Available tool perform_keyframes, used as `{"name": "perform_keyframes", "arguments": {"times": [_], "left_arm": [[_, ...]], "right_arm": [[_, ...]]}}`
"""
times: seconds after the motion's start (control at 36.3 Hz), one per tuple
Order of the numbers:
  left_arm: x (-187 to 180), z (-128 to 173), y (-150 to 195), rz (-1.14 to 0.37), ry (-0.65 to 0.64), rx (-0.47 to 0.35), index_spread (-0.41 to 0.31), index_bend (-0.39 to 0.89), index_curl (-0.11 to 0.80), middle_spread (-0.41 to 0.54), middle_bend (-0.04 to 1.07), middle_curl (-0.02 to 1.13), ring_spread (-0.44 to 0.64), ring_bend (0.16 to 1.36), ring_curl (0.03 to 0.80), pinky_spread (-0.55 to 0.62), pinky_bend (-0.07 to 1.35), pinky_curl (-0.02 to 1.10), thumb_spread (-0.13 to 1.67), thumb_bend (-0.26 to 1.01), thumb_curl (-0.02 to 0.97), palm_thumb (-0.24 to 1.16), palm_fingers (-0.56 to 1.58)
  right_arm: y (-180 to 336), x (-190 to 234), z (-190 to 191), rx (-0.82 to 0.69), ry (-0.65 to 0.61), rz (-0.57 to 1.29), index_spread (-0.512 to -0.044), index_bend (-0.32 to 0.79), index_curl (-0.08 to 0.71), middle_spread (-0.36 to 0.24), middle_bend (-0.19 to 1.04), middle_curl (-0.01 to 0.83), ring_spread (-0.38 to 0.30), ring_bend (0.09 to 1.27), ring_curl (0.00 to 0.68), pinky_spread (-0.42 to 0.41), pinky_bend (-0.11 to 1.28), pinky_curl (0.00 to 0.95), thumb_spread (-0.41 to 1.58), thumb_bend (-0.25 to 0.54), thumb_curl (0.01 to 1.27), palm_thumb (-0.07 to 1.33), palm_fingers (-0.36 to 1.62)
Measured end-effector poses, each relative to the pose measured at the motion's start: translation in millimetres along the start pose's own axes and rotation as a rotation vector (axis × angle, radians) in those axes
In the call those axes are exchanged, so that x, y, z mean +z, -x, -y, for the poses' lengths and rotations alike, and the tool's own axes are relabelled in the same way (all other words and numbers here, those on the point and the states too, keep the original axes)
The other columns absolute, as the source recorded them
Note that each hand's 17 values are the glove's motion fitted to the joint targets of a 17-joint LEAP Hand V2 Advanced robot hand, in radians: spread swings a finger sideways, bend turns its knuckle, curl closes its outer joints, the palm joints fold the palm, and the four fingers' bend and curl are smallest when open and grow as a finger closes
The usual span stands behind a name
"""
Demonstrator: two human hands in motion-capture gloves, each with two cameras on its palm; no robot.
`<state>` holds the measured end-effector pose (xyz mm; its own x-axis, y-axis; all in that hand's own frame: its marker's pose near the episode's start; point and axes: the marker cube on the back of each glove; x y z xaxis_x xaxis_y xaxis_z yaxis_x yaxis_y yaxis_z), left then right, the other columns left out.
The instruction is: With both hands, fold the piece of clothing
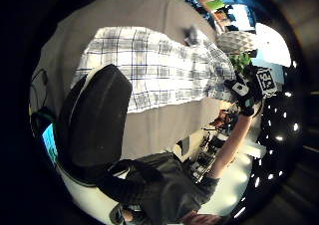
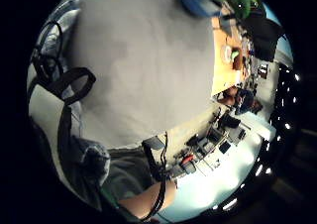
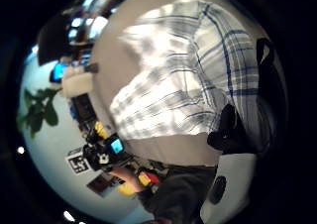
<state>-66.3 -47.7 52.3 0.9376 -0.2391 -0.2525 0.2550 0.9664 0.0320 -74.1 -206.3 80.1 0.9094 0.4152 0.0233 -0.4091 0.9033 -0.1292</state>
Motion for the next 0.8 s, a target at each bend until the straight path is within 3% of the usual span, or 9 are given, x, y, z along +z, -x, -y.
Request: {"name": "perform_keyframes", "arguments": {"times": [0.11, 0.19, 0.33, 0.41, 0.5, 0.61, 0.72, 0.74, 0.8], "left_arm": [[-25.1, -22.9, 15.1, -0.046, -0.039, -0.017, -0.07, 0.06, 0.31, 0.05, 0.16, 0.3, 0.07, 0.59, 0.376, 0.04, 0.52, 0.39, 1.27, -0.01, 0.216, 0.16, 0.34], [-50.2, -49.5, 32.5, -0.062, -0.117, -0.064, -0.063, 0.06, 0.287, 0.06, 0.17, 0.31, 0.07, 0.62, 0.381, 0.03, 0.54, 0.4, 1.27, -0.01, 0.213, 0.15, 0.32], [-72.1, -77.8, 54.0, -0.104, -0.198, -0.124, -0.055, 0.08, 0.262, 0.062, 0.19, 0.31, 0.07, 0.64, 0.378, 0.02, 0.56, 0.4, 1.29, -0.01, 0.212, 0.17, 0.35], [-77.5, -92.6, 66.4, -0.126, -0.216, -0.148, -0.068, 0.12, 0.265, 0.047, 0.21, 0.33, 0.05, 0.63, 0.371, 0.01, 0.54, 0.39, 1.31, -0.01, 0.209, 0.17, 0.43], [-77.4, -101.5, 78.1, -0.138, -0.218, -0.167, -0.076, 0.1, 0.259, 0.035, 0.21, 0.33, 0.03, 0.63, 0.365, -0.01, 0.54, 0.39, 1.31, -0.05, 0.184, 0.07, 0.49], [-74.4, -106.3, 85.8, -0.148, -0.206, -0.186, -0.081, 0.08, 0.246, 0.028, 0.21, 0.35, 0.02, 0.64, 0.371, -0.04, 0.55, 0.39, 1.35, -0.01, 0.19, 0.1, 0.49], [-71.2, -108.1, 85.3, -0.145, -0.202, -0.192, -0.079, 0.08, 0.235, 0.029, 0.2, 0.36, 0.01, 0.64, 0.376, -0.04, 0.55, 0.4, 1.37, 0.01, 0.2, 0.14, 0.48], [-70.4, -108.4, 84.6, -0.143, -0.201, -0.191, -0.079, 0.08, 0.232, 0.023, 0.2, 0.36, 0.01, 0.64, 0.375, -0.04, 0.55, 0.4, 1.38, 0.0, 0.198, 0.13, 0.48], [-68.4, -109.9, 82.5, -0.138, -0.197, -0.188, -0.073, 0.09, 0.231, 0.034, 0.18, 0.36, 0.01, 0.64, 0.374, -0.04, 0.54, 0.4, 1.39, 0.02, 0.207, 0.16, 0.47]], "right_arm": [[86.1, -24.0, -24.5, -0.157, -0.09, -0.044, -0.213, 0.16, 0.262, -0.14, 0.49, 0.532, -0.216, 0.74, 0.493, -0.223, 0.79, 0.505, 0.83, -0.002, 0.52, 0.98, 1.28], [183.1, -10.4, -59.4, -0.327, -0.088, -0.065, -0.214, 0.11, 0.257, -0.144, 0.51, 0.541, -0.219, 0.76, 0.499, -0.229, 0.81, 0.514, 0.78, -0.01, 0.54, 1.0, 1.25], [267.3, 35.6, -143.8, -0.435, 0.096, -0.063, -0.212, 0.09, 0.253, -0.152, 0.53, 0.548, -0.221, 0.79, 0.505, -0.232, 0.84, 0.524, 0.72, -0.021, 0.56, 1.01, 1.24], [298.0, 74.4, -169.3, -0.491, 0.248, -0.013, -0.212, 0.08, 0.247, -0.152, 0.54, 0.551, -0.222, 0.8, 0.51, -0.235, 0.86, 0.529, 0.69, -0.026, 0.58, 1.01, 1.22], [315.4, 97.1, -178.4, -0.541, 0.346, 0.085, -0.216, -0.04, 0.198, -0.147, 0.52, 0.54, -0.223, 0.84, 0.516, -0.241, 0.9, 0.535, 0.71, -0.027, 0.58, 0.99, 1.12], [308.9, 81.0, -181.5, -0.531, 0.349, 0.219, -0.215, -0.07, 0.141, -0.132, 0.45, 0.514, -0.217, 0.86, 0.512, -0.248, 0.94, 0.532, 0.77, -0.026, 0.58, 0.98, 1.02], [283.8, 33.2, -173.9, -0.552, 0.22, 0.299, -0.21, -0.01, 0.121, -0.1, 0.41, 0.5, -0.189, 0.87, 0.509, -0.232, 0.87, 0.515, 0.97, -0.032, 0.53, 0.9, 0.95], [277.1, 24.2, -166.8, -0.554, 0.163, 0.285, -0.21, -0.04, 0.104, -0.096, 0.41, 0.498, -0.191, 0.88, 0.511, -0.235, 0.88, 0.515, 0.99, -0.024, 0.53, 0.9, 0.96], [260.7, 9.4, -146.3, -0.561, 0.043, 0.228, -0.201, 0.03, 0.112, -0.087, 0.4, 0.489, -0.173, 0.84, 0.493, -0.226, 0.84, 0.494, 1.05, -0.022, 0.51, 0.88, 0.97]]}}
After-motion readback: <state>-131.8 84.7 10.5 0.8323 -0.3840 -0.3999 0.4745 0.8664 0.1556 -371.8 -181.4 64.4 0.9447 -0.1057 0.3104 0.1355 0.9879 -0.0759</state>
